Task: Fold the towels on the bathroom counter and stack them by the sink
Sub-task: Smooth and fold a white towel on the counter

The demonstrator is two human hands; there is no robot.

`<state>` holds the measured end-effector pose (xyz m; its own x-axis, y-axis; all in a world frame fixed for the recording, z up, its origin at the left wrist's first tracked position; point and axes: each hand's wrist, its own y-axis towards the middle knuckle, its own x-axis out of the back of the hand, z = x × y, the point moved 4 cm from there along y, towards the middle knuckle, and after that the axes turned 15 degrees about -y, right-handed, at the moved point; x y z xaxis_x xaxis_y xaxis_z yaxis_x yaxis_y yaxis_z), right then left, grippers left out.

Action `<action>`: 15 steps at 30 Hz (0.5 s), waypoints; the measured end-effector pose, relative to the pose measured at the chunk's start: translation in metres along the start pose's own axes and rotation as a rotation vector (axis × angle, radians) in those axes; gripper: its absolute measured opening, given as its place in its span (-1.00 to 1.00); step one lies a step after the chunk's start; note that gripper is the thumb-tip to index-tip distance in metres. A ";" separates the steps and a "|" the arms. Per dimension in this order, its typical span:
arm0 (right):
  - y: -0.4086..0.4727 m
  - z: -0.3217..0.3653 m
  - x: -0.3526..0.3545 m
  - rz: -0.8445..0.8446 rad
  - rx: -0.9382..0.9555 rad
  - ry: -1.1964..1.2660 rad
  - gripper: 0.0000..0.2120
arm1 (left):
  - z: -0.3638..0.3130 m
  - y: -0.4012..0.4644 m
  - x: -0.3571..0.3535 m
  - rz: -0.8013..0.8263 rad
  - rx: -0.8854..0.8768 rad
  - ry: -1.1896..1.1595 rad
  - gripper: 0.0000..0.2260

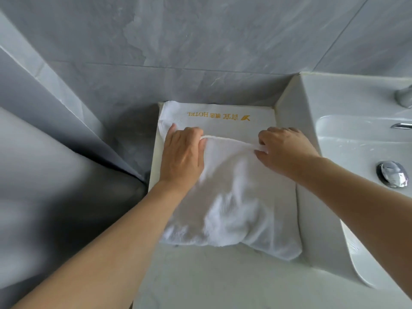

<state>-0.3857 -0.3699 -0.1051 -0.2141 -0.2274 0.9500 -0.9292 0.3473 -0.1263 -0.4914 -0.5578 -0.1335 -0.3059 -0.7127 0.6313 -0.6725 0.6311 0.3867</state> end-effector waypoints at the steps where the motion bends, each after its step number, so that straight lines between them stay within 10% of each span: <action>1: -0.008 -0.001 0.008 0.012 0.039 0.011 -0.83 | -0.010 -0.001 0.011 0.010 0.006 -0.064 -0.83; 15: -0.212 0.038 0.060 0.648 0.271 0.074 -0.80 | -0.103 -0.163 0.080 0.532 0.682 -0.720 -0.61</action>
<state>-0.2125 -0.4917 -0.0319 -0.7374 0.0147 0.6753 -0.6660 0.1508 -0.7305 -0.3372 -0.6864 -0.0765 -0.8334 -0.5524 -0.0138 -0.5008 0.7656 -0.4038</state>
